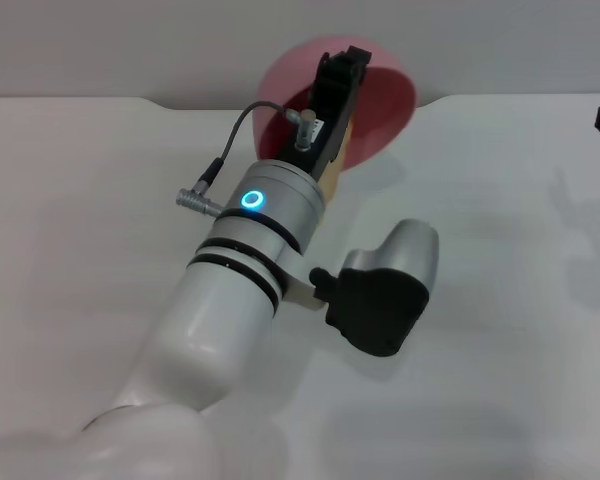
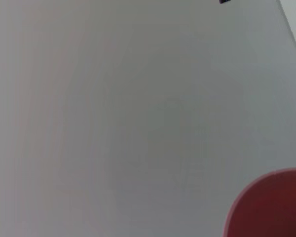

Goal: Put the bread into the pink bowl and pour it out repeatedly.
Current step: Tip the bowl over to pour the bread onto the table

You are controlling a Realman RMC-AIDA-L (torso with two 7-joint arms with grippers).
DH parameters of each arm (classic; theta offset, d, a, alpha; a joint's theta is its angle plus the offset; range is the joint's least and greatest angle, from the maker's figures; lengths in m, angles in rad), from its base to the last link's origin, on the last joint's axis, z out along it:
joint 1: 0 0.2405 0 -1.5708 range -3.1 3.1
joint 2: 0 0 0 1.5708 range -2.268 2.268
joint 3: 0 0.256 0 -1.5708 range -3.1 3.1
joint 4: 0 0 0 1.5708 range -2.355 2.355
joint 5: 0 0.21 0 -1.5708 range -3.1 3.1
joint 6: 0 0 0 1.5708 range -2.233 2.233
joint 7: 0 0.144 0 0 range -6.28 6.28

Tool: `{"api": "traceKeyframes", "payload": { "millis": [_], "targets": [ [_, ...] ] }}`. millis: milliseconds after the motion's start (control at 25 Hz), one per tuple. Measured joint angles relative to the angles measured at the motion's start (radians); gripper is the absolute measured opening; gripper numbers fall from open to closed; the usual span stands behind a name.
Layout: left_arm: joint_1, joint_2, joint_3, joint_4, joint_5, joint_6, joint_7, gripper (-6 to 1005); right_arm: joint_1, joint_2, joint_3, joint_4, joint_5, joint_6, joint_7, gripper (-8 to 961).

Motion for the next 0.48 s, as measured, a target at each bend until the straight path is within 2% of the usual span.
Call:
{"api": "traceKeyframes", "payload": {
  "millis": [280, 480],
  "targets": [
    [0.009, -0.001, 0.002, -0.014, 0.089, -0.016, 0.006, 42, 0.001, -0.002, 0.0, 0.0, 0.0, 0.001, 0.0, 818],
    [0.011, -0.001, -0.007, -0.009, 0.081, -0.025, -0.021, 42, 0.0, -0.002, 0.002, -0.001, 0.001, 0.006, 0.001, 818]
  ]
}}
